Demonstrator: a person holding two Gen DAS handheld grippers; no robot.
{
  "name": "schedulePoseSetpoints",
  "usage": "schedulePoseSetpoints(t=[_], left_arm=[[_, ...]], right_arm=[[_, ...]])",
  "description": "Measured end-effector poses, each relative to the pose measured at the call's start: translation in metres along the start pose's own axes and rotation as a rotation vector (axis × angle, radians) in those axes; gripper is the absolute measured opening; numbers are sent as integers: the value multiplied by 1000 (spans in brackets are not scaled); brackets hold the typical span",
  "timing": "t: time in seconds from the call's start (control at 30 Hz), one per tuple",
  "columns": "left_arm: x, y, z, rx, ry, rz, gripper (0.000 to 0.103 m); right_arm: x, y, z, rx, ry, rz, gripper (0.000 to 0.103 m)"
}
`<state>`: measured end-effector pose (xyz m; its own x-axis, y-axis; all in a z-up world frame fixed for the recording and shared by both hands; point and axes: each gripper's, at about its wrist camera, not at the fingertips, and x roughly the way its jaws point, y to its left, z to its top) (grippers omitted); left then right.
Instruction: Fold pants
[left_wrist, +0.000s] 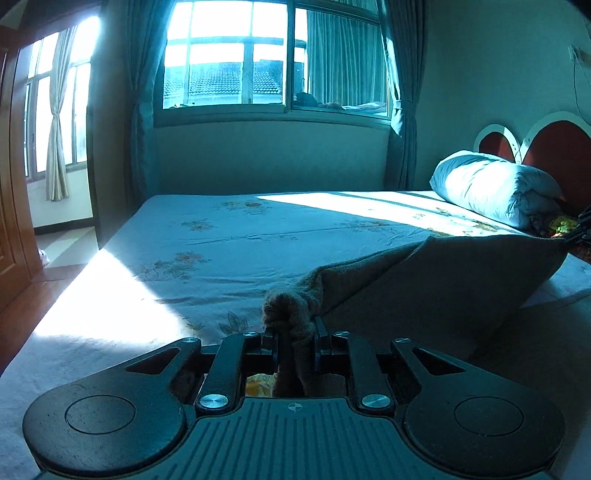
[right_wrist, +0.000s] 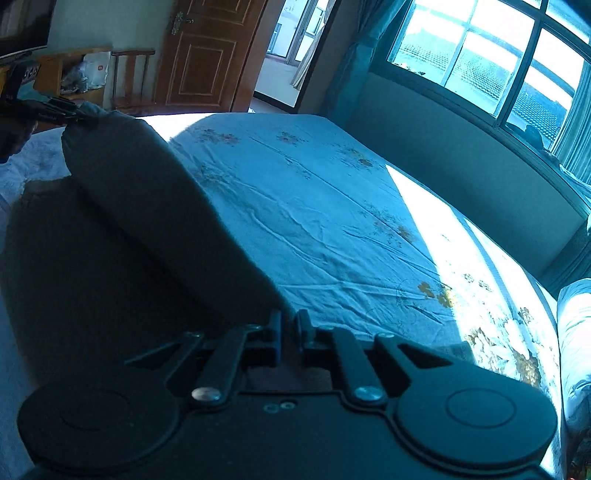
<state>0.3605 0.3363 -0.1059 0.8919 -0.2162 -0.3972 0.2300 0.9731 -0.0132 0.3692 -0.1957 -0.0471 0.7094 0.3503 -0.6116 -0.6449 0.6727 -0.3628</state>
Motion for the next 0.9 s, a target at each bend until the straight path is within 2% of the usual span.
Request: schedulePoseSetpoints(t=[0.07,0.1,0.13,0.17,0.2,0.3,0.4,0.5,0.6,0.77,0.83,0.9], left_arm=[[-20,-7,-19,-57,17,20,26],[-28,-8,-28,-86,27,41,43],[-39,-11,-39,-124,47,87,60],[-49,-12,-51,-152,50,117,66],[-60,-14,-59,-173,54,134,74],[-82,-18,-76,-249,115,200,74],[-105,-21,-84,-345,112,242,74],[-120,-20,-93,-490,97,248,74],[-122,-25,-98,-608,93,194,74],[-100,-30,-97,-710,101,134,73],[-84,-30,-97,-755,120,101,62],[-71,-29,-98,-782,153,97,61]], right_arm=[[-10,18,-23,8,11,-7,3],[-15,24,-34,33,14,-19,1],[-21,29,-43,75,6,-32,5],[-29,31,-52,130,-3,-39,12],[-35,32,-59,177,-14,-39,11],[-50,34,-73,301,-34,-65,11],[-55,36,-79,409,-58,-73,11],[-59,48,-78,439,-68,-107,11],[-54,53,-70,496,-72,-143,13],[-36,59,-53,602,-55,-164,16],[-25,61,-50,628,-28,-179,18],[-14,63,-48,657,7,-181,19]])
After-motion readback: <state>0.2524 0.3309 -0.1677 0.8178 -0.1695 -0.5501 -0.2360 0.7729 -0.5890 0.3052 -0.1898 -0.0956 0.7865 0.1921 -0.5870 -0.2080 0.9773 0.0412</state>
